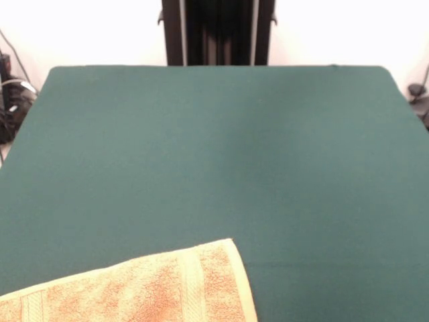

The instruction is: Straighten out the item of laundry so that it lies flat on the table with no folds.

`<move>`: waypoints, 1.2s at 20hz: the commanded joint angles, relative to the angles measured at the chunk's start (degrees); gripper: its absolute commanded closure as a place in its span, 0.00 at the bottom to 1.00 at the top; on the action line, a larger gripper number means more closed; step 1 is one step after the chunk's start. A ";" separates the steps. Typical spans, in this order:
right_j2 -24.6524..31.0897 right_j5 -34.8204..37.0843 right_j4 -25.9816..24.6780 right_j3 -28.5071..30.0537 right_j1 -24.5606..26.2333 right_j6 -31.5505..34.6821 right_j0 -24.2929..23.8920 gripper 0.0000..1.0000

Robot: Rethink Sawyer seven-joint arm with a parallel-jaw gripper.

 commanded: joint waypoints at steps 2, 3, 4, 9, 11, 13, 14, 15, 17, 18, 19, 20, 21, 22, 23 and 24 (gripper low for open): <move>0.33 -3.32 -1.26 -9.51 1.36 2.72 1.55 1.00; 0.33 -3.45 -1.44 -9.45 1.39 3.31 1.57 1.00; 0.33 -3.58 -1.61 -9.40 1.42 3.89 1.58 1.00; 0.11 -3.78 -2.69 -8.96 1.82 6.63 1.66 1.00; -0.08 -3.79 -2.80 -8.86 2.00 7.99 1.68 1.00; -0.36 -3.76 -3.00 -8.69 2.19 9.36 1.70 1.00; -0.13 -3.80 -2.73 -8.86 2.39 9.47 1.66 1.00; -0.08 -3.95 -2.61 -8.91 2.54 9.79 1.65 1.00; 0.07 -4.23 -2.40 -9.02 2.71 10.48 1.63 1.00; 0.14 -4.38 -2.29 -9.08 2.79 10.83 1.62 1.00; 0.21 -4.52 -2.19 -9.14 2.87 11.18 1.61 1.00; 0.29 -4.66 -2.08 -9.19 2.96 11.53 1.60 1.00; 0.30 -4.82 -1.96 -9.23 3.02 11.86 1.60 1.00; 0.30 -4.97 -1.84 -9.27 3.09 12.19 1.60 1.00; 0.31 -5.12 -1.72 -9.31 3.15 12.53 1.60 1.00; 0.31 -5.27 -1.60 -9.35 3.22 12.86 1.60 1.00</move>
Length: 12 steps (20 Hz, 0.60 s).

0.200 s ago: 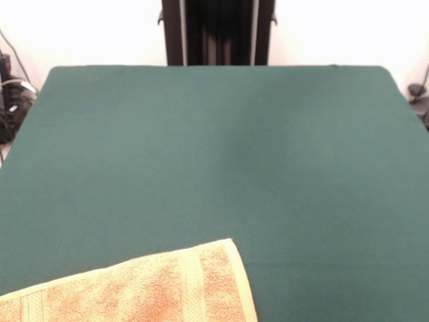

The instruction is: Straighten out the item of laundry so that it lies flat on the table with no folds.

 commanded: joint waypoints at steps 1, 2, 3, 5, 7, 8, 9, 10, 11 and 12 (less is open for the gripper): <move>0.33 -4.44 -1.51 -9.38 1.20 13.19 1.59 1.00; 0.33 -4.53 -1.72 -9.31 1.33 13.65 1.60 1.00; 0.32 -4.74 -1.78 -9.29 1.48 14.22 1.61 1.00; 0.33 -4.89 -1.57 -9.35 1.71 14.97 1.60 1.00; 0.33 -4.92 -1.64 -9.33 1.88 15.73 1.61 1.00; 0.32 -4.94 -1.68 -9.32 1.96 16.11 1.62 1.00; 0.32 -4.96 -1.72 -9.31 2.04 16.49 1.62 1.00; 0.32 -4.97 -1.76 -9.30 2.12 16.87 1.62 1.00; 0.32 -5.04 -1.72 -9.31 2.28 17.10 1.63 1.00; 0.33 -5.35 -1.52 -9.37 2.42 17.46 1.63 1.00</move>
